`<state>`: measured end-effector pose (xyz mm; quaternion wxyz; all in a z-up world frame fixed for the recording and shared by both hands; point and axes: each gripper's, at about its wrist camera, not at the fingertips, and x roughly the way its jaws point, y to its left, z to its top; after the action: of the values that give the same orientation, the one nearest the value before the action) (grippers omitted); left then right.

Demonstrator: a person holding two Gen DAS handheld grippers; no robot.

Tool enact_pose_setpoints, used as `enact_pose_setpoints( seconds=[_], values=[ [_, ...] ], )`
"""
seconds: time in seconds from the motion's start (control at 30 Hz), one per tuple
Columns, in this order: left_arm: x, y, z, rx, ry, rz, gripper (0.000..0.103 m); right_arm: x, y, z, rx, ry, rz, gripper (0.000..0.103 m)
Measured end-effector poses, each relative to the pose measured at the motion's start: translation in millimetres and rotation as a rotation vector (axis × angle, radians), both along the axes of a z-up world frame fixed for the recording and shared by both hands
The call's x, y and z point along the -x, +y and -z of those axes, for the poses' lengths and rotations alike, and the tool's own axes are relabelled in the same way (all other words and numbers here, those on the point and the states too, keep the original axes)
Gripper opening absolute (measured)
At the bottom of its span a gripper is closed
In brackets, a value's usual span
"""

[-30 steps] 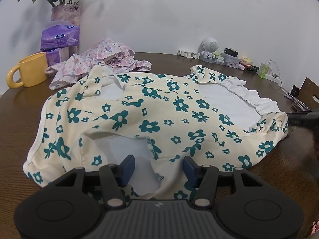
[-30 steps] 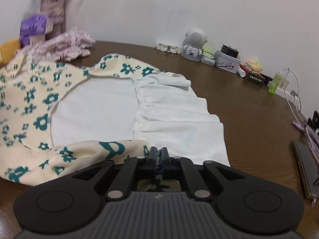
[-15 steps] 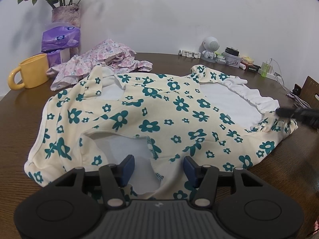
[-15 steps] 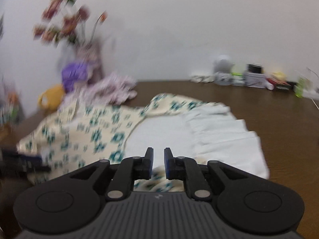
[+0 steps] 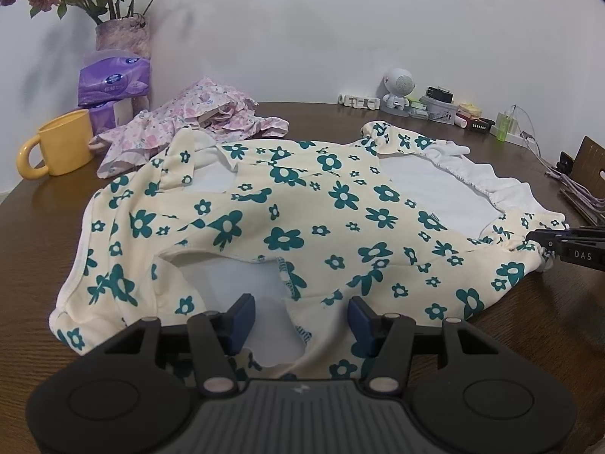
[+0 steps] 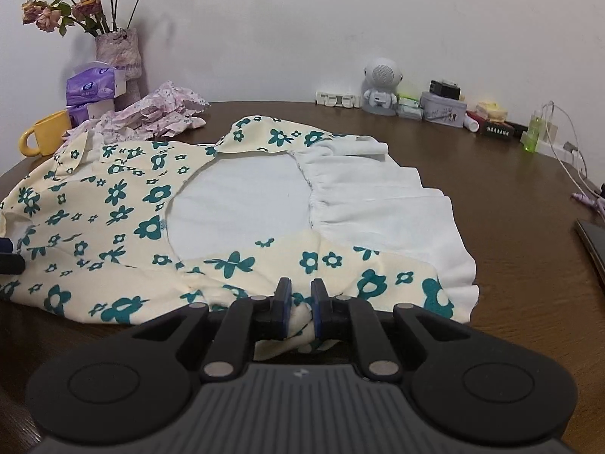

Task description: Fold clothes

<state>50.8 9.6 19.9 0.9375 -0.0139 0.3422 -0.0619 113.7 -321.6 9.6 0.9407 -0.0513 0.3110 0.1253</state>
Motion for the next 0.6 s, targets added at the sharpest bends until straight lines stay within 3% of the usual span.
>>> enact_pose_setpoints(
  seconds=[0.2, 0.37, 0.47, 0.6],
  values=[
    [0, 14, -8, 0.084, 0.018, -0.018, 0.053, 0, 0, -6, -0.012, 0.010, 0.006, 0.011],
    [7, 26, -18, 0.144, 0.003, -0.037, 0.053, 6, 0, -29, -0.162, -0.016, -0.027, 0.016],
    [5, 26, -18, 0.162, 0.022, -0.014, 0.051, 9, 15, -30, -0.147, -0.017, -0.074, 0.018],
    [-7, 30, -14, 0.209, 0.086, 0.013, 0.040, 7, 31, -22, -0.129, 0.005, -0.101, 0.019]
  ],
)
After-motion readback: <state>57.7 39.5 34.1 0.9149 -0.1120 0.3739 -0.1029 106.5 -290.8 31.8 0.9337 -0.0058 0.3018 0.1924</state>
